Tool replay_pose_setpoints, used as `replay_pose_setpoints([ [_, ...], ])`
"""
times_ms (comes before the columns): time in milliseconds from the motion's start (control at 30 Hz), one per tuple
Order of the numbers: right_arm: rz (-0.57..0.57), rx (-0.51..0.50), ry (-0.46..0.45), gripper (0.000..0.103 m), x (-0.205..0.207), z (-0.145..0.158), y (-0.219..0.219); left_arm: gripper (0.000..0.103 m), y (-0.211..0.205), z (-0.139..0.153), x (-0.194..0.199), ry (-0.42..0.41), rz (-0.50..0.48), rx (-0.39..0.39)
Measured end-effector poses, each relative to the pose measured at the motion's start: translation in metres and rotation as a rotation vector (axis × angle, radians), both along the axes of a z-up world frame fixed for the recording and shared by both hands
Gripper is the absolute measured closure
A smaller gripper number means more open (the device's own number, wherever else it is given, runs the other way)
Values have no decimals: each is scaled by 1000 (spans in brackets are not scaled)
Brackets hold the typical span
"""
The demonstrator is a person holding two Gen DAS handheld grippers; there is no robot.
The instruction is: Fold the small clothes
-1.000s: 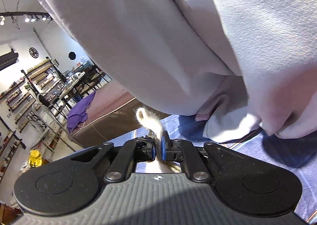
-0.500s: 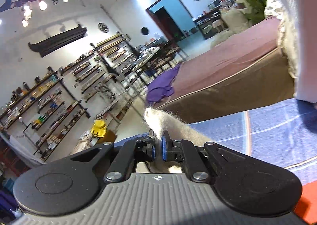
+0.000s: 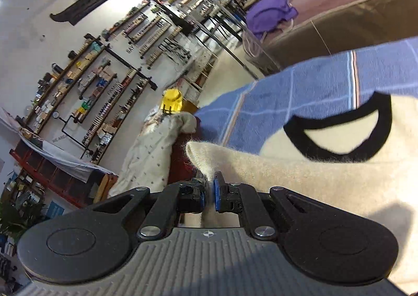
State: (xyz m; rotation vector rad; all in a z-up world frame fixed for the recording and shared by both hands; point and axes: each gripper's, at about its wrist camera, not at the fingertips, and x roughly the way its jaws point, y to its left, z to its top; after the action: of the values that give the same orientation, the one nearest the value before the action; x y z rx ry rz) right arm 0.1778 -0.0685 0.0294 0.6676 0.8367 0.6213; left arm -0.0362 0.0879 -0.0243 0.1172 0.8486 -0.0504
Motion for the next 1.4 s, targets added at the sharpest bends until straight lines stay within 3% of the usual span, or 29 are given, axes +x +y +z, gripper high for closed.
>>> replay_pose_setpoints([
  [67, -11, -46, 22, 88, -13, -19, 6, 2, 7, -2, -1, 7, 9, 3],
  [133, -30, -108, 29, 66, -21, -33, 8, 2, 5, -5, 3, 11, 11, -3],
  [167, -33, -132, 36, 61, -23, -38, 9, 2, 4, -6, 3, 13, 9, -2],
  [233, -34, -128, 57, 39, -28, -45, 9, 2, 2, -7, 4, 15, 9, 7],
  [300, -35, -98, 55, 38, -37, -41, -9, 1, -1, -7, 5, 8, 7, 12],
  [367, -49, -138, -14, 38, -53, -30, -30, 2, -3, -5, 6, -3, 2, 2],
  [467, -88, -361, -175, 38, -80, -18, -57, 2, -11, 0, 11, -25, -21, -11],
  [600, -138, -668, -273, 38, -115, -17, -94, 5, -28, 11, 22, -71, -79, -43],
  [667, -182, -791, -259, 36, -128, -28, -112, 5, -37, 15, 33, -101, -101, -40],
  [733, -245, -833, -201, 27, -139, -44, -137, 5, -46, 13, 46, -104, -108, -14],
  [767, -281, -828, -162, 24, -144, -52, -149, 5, -51, 11, 53, -86, -117, 0],
  [833, -358, -801, -96, 8, -151, -64, -166, 5, -59, 4, 63, -52, -130, 28],
  [900, -413, -738, -87, 0, -157, -68, -181, 4, -64, -5, 67, -40, -148, 44],
  [1067, -418, -540, -82, 0, -147, -79, -196, 4, -67, -31, 79, -14, -128, 113],
  [1167, -346, -463, -68, 0, -120, -87, -181, 2, -63, -34, 80, -35, -118, 83],
  [1267, -326, -410, -16, 0, -105, -102, -172, 1, -63, -40, 84, 8, -118, 74],
  [1300, -328, -408, -28, 19, -105, -102, -170, 1, -63, -43, 86, 17, -119, 72],
  [1333, -319, -409, -33, 53, -104, -102, -170, 1, -63, -45, 86, 18, -116, 68],
  [1367, -315, -399, -35, 54, -105, -102, -172, 1, -64, -47, 86, 19, -111, 63],
  [1400, -327, -389, -37, 62, -107, -101, -174, 1, -65, -48, 87, 19, -107, 57],
])
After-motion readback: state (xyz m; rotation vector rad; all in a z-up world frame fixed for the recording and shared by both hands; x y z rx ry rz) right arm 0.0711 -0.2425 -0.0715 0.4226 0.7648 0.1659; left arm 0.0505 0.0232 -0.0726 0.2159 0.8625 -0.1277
